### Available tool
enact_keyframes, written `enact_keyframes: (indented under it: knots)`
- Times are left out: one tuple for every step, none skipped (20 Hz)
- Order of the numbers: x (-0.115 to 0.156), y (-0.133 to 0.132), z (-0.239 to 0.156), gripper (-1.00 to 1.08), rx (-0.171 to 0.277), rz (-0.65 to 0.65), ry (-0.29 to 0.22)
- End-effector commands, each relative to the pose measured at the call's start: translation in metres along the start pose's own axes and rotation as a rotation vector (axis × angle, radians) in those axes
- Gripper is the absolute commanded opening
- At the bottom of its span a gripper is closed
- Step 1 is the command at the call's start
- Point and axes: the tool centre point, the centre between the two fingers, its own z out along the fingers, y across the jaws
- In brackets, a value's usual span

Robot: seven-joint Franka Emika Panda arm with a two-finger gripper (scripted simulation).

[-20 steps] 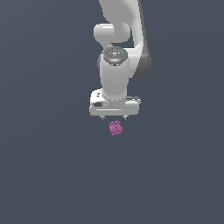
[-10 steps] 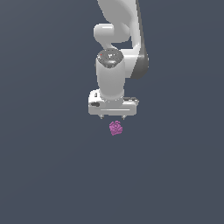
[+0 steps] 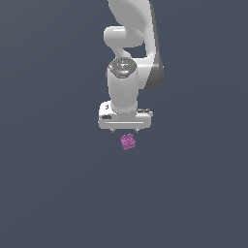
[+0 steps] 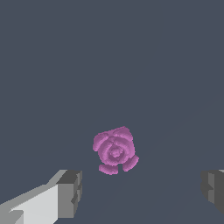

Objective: Pick up the object and move it to a goal position.

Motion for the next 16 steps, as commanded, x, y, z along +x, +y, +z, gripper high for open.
enact_keyframes:
  knots:
    - [-0.002,-0.001,0.009,1.0,-0.004,-0.031,0.002]
    - [-0.003,-0.002,0.014,1.0,-0.007,-0.047,0.003]
    - [-0.004,-0.003,0.019,1.0,-0.009,-0.065,0.004]
    - [-0.005,-0.004,0.024,1.0,-0.011,-0.084,0.006]
    - [-0.006,-0.005,0.03,1.0,-0.014,-0.106,0.008]
    - [-0.008,-0.006,0.036,1.0,-0.016,-0.129,0.009]
    - [-0.009,-0.007,0.042,1.0,-0.019,-0.151,0.011]
    - [-0.011,-0.009,0.047,1.0,-0.021,-0.172,0.013]
    - [-0.012,-0.01,0.052,1.0,-0.023,-0.191,0.014]
    - [-0.014,-0.011,0.057,1.0,-0.024,-0.208,0.015]
    - [-0.015,-0.011,0.061,1.0,-0.026,-0.223,0.016]
    - [-0.016,-0.012,0.064,1.0,-0.027,-0.237,0.017]
    - [-0.017,-0.013,0.067,1.0,-0.028,-0.249,0.018]
    - [-0.018,-0.014,0.07,1.0,-0.028,-0.258,0.019]
    - [-0.019,-0.014,0.072,1.0,-0.029,-0.267,0.019]
    - [-0.019,-0.014,0.073,1.0,-0.029,-0.273,0.02]
